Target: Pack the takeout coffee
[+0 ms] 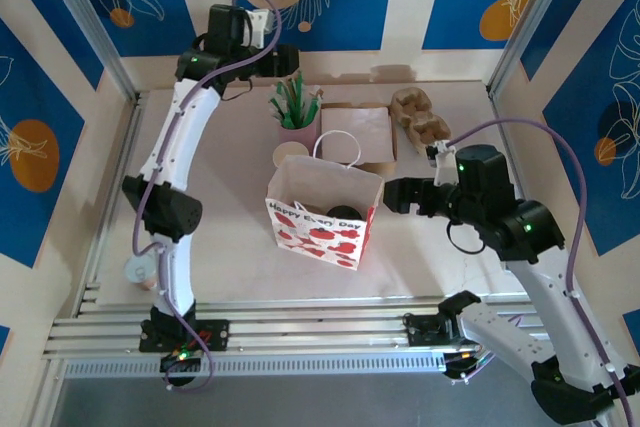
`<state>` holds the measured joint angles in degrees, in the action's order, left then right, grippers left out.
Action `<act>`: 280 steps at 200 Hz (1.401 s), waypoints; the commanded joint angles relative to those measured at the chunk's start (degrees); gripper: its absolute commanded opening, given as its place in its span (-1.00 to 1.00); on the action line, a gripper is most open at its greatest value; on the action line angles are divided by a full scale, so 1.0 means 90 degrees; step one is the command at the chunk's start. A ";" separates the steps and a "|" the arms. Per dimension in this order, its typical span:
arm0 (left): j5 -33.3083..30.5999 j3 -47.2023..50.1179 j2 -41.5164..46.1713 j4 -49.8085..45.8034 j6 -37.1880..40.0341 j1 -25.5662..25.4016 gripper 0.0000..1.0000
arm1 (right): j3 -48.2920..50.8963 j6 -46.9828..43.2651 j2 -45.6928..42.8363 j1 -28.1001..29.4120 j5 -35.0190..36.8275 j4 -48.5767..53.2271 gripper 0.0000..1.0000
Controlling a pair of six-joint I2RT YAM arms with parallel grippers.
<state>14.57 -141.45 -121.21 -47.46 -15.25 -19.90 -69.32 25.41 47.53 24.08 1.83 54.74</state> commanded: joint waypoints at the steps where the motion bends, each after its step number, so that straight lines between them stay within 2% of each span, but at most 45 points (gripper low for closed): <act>1: 0.0147 -0.0274 -0.0329 -0.0119 -0.0073 -0.0173 0.58 | 0.0018 -0.0176 -0.0177 -0.0027 -0.0187 0.0137 0.87; 60: -0.0655 -0.0739 -0.1023 0.0062 0.0047 -0.0493 0.43 | -0.0042 -0.0167 -0.0434 0.0064 -0.0483 0.0227 0.83; 137: -0.1473 -0.0744 -0.1215 0.0265 0.0120 -0.0543 -0.06 | 0.0075 -0.0186 -0.0601 0.0234 -0.0530 0.0232 0.81; 156: -0.1492 -0.0749 -0.1217 0.0331 0.0116 -0.0552 -0.09 | 0.0109 -0.0177 -0.0595 0.0259 -0.0576 0.0188 0.81; 178: -0.1520 -0.0749 -0.1210 0.0401 0.0102 -0.0562 -0.28 | 0.0114 -0.0186 -0.0610 0.0303 -0.0575 0.0177 0.80; 210: -0.1413 -0.0757 -0.1239 0.0469 0.0008 -0.0562 -0.46 | 0.0143 -0.0167 -0.0624 0.0357 -0.0579 0.0158 0.79; 242: -0.1423 -0.0756 -0.1259 0.0484 0.0021 -0.0592 -0.51 | 0.0183 -0.0138 -0.0662 0.0406 -0.0574 0.0158 0.79; 280: -0.1500 -0.0767 -0.1161 0.0440 0.0006 -0.0601 -0.85 | 0.0212 -0.0133 -0.0736 0.0444 -0.0516 0.0181 0.79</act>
<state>1.76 -146.10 -131.48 -44.14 -15.07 -24.91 -67.90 24.56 41.98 27.66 -1.98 56.18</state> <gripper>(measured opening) 0.130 0.895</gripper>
